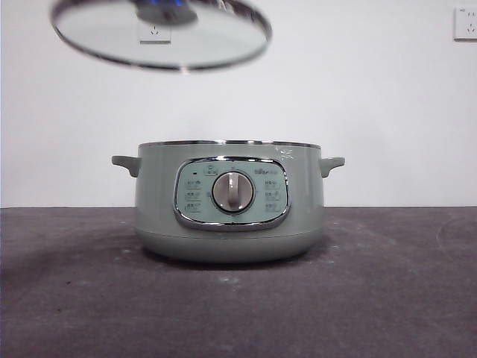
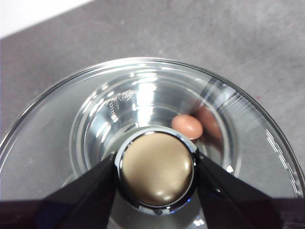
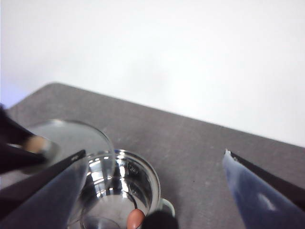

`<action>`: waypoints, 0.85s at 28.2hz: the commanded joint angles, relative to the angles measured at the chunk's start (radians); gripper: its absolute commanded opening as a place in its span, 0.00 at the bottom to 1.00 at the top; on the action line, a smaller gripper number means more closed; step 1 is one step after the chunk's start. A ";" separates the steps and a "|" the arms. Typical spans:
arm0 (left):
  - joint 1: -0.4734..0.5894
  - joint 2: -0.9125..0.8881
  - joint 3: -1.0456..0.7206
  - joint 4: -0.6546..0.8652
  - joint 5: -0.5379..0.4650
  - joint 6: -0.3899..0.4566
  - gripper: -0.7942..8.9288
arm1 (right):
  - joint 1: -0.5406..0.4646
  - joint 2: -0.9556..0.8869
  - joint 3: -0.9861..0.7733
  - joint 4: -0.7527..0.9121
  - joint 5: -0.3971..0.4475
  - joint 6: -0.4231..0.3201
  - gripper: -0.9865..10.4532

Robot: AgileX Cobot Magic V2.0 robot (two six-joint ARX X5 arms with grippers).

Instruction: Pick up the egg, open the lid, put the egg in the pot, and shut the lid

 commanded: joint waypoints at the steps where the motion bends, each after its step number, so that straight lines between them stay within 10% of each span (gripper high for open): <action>1: -0.011 0.047 0.020 0.079 0.006 0.011 0.07 | 0.001 -0.043 0.000 -0.019 0.000 0.013 0.50; 24: -0.057 0.251 0.019 0.314 -0.009 0.010 0.07 | 0.002 -0.163 0.000 -0.151 -0.002 0.013 0.50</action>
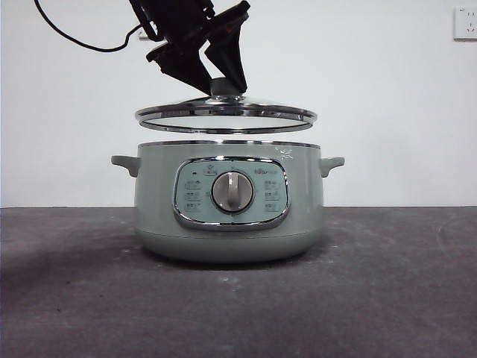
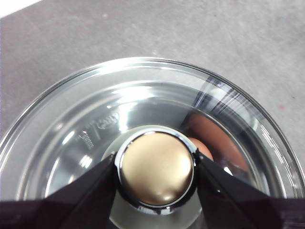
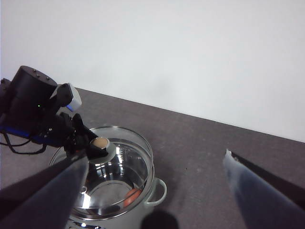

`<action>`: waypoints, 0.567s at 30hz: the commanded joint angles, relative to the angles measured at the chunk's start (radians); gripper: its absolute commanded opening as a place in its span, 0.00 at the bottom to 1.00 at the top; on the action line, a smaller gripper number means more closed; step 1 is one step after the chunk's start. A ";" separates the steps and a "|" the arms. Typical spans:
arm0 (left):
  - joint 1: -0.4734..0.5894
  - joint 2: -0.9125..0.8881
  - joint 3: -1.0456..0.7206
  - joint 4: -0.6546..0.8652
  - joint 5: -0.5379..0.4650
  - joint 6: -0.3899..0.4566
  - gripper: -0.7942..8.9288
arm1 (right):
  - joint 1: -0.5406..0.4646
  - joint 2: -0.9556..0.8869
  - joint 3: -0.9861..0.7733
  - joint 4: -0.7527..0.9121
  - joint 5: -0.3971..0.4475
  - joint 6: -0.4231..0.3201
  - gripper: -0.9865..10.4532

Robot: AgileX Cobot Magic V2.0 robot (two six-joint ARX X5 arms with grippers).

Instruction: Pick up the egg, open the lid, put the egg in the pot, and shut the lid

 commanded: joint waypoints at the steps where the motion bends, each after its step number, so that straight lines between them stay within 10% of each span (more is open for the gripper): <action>1: -0.002 0.002 0.019 0.050 0.002 0.010 0.07 | 0.001 -0.003 0.000 0.000 -0.001 0.013 0.50; 17: -0.007 0.057 0.019 0.024 -0.013 0.006 0.07 | 0.001 -0.003 0.000 0.000 -0.001 0.003 0.50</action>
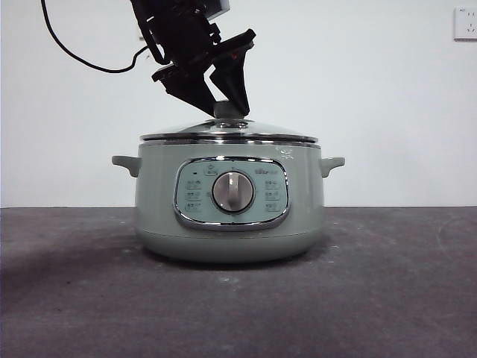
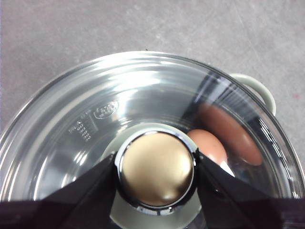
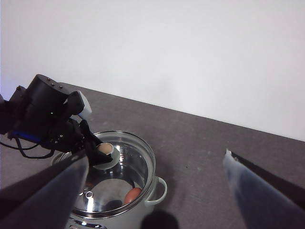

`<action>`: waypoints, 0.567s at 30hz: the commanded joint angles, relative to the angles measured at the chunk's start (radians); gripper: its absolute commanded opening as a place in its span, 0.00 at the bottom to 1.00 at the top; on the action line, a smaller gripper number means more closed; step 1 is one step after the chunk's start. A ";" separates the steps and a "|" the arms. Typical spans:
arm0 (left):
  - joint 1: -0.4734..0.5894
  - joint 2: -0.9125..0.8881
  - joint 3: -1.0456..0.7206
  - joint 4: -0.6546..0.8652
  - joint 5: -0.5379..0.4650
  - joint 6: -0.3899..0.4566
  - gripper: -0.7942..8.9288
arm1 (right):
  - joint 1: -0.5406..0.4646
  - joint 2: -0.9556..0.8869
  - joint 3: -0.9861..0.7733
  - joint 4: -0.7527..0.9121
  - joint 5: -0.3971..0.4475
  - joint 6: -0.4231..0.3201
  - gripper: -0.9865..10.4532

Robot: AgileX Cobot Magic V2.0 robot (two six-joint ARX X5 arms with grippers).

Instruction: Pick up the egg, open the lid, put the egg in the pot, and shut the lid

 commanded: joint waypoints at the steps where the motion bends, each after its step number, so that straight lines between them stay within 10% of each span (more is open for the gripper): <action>1: -0.004 -0.003 0.018 0.018 0.002 0.000 0.07 | 0.001 -0.003 0.000 0.003 -0.001 0.002 0.50; 17: -0.013 -0.002 0.017 -0.015 0.003 0.000 0.07 | 0.001 -0.003 0.000 0.005 -0.001 -0.006 0.50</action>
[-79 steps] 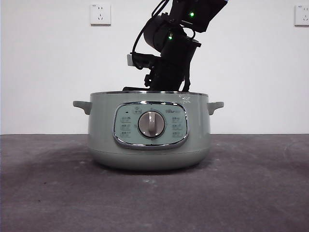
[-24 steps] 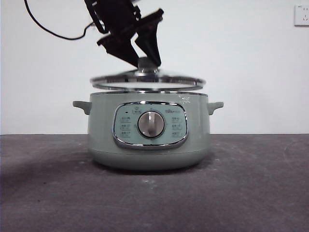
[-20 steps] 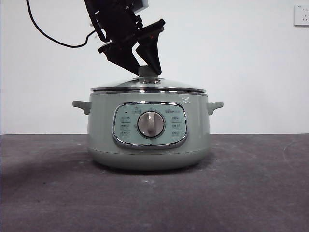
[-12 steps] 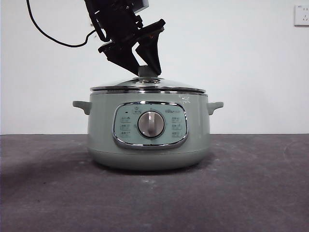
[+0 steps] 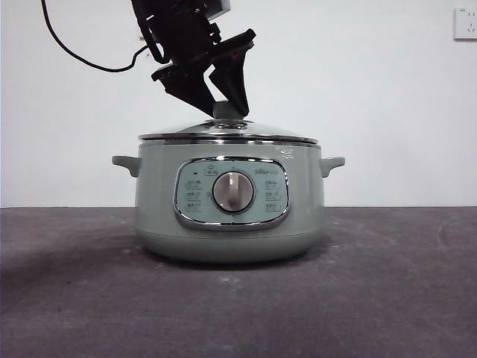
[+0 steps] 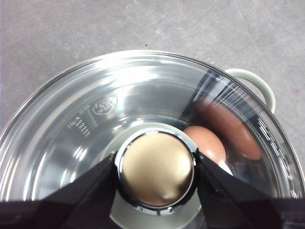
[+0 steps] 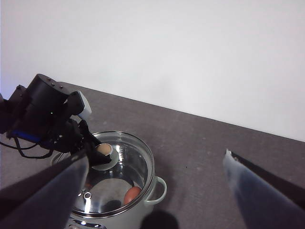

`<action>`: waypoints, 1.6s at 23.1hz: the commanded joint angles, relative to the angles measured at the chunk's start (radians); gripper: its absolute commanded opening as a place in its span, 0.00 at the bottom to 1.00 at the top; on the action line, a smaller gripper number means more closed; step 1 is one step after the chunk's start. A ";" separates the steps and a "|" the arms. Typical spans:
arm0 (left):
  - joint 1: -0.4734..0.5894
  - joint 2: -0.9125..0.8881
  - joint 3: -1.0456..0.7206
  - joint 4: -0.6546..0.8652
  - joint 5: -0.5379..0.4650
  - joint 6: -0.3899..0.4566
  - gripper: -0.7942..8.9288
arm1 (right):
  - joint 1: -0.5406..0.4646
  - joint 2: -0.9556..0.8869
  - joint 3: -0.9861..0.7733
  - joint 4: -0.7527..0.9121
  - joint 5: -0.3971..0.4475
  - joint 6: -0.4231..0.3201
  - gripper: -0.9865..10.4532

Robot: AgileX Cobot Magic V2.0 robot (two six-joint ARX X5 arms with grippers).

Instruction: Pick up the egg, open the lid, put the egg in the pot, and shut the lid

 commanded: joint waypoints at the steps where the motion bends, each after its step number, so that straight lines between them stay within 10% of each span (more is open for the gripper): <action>1: -0.011 -0.001 0.012 0.008 0.008 0.000 0.07 | 0.001 -0.003 0.000 0.005 -0.001 -0.002 0.50; 12: -0.022 0.025 0.012 -0.031 0.001 -0.001 0.09 | 0.001 -0.003 0.000 0.002 -0.001 -0.002 0.50; 18: -0.021 0.025 0.012 -0.039 -0.005 -0.005 0.68 | 0.001 0.000 0.000 -0.036 -0.006 -0.002 0.50; 37: -0.021 -0.185 0.014 -0.172 -0.014 -0.005 0.69 | 0.001 0.058 0.000 -0.274 -0.169 -0.001 0.50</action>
